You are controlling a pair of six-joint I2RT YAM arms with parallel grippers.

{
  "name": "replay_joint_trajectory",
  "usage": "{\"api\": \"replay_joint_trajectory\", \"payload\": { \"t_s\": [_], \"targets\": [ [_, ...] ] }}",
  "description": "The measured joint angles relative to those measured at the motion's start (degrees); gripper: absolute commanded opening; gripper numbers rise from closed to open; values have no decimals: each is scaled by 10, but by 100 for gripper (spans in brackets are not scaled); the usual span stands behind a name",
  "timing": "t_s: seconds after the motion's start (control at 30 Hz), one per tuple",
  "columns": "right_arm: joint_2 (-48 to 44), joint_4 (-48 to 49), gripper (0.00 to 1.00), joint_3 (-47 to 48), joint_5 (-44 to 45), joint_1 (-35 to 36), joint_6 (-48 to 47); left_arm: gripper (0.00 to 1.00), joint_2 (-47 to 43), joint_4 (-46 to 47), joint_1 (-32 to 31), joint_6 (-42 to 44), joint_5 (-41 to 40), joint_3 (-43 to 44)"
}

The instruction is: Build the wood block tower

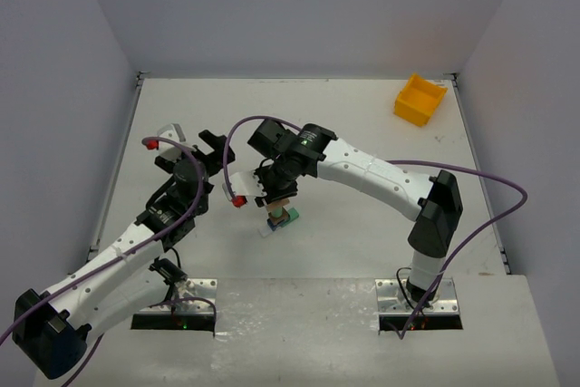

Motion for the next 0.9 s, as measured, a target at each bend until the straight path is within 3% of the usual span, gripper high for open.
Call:
{"api": "replay_joint_trajectory", "payload": {
  "t_s": [0.9],
  "targets": [
    [14,1,12,-2,-9,-1,1,100,15,-13,0,-11,-25,5]
  ]
}}
